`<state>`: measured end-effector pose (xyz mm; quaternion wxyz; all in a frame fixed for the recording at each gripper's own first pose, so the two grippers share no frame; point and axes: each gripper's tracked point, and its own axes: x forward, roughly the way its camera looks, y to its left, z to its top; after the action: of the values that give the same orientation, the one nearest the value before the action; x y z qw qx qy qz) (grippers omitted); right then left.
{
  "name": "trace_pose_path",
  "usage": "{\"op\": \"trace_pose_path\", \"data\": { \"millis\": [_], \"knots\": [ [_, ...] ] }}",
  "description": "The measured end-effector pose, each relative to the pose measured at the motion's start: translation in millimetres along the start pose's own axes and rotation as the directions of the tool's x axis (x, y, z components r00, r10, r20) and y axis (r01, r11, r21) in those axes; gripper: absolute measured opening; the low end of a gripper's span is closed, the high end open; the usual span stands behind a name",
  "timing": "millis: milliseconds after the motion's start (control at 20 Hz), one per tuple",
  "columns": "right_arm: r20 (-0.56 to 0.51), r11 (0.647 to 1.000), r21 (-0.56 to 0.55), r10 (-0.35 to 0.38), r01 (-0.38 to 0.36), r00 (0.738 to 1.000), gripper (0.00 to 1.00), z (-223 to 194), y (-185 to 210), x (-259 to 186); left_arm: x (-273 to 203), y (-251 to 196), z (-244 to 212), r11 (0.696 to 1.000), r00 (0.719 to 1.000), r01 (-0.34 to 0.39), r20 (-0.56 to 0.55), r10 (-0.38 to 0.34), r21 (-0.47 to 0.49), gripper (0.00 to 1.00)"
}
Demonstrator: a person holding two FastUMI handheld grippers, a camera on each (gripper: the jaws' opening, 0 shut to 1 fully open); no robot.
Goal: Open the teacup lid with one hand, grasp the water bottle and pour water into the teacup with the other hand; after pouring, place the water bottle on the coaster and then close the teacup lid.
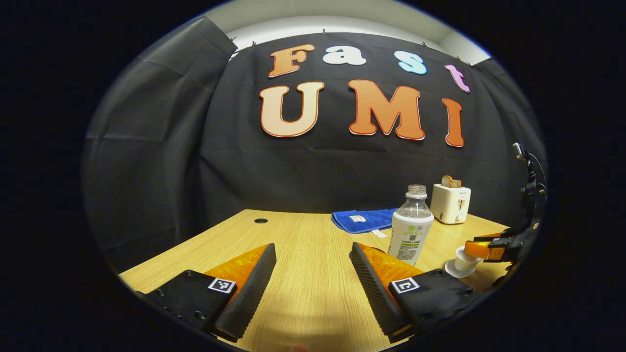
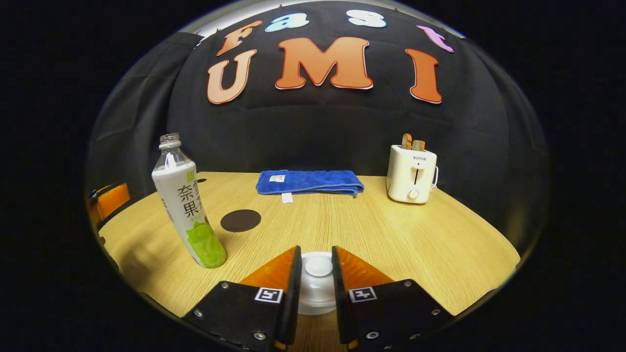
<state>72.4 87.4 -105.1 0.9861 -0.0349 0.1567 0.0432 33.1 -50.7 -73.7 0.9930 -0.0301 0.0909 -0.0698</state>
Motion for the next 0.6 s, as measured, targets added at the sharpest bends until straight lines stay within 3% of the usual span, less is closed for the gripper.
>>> {"op": "trace_pose_path", "data": {
  "millis": [100, 300, 600],
  "knots": [
    [-0.007, 1.0, 0.018, 0.008, -0.008, 1.0, 0.25, 0, 1, 1, 0, -1, -1, 1.0, 1.0, 0.006, -0.004, -0.006, -0.001, 0.99],
    [-0.024, 0.999, 0.024, 0.021, -0.02, 1.0, 0.19, 1, 1, 1, 4, -6, -1, 1.0, 1.0, 0.017, -0.008, -0.017, -0.002, 0.99],
    [0.005, 1.0, 0.022, -0.006, 0.006, 1.0, 0.17, 29, -23, -14, 2, -18, 2, 0.999, 0.999, 0.043, 0.0, -0.043, 0.002, 0.99]
  ]
}}
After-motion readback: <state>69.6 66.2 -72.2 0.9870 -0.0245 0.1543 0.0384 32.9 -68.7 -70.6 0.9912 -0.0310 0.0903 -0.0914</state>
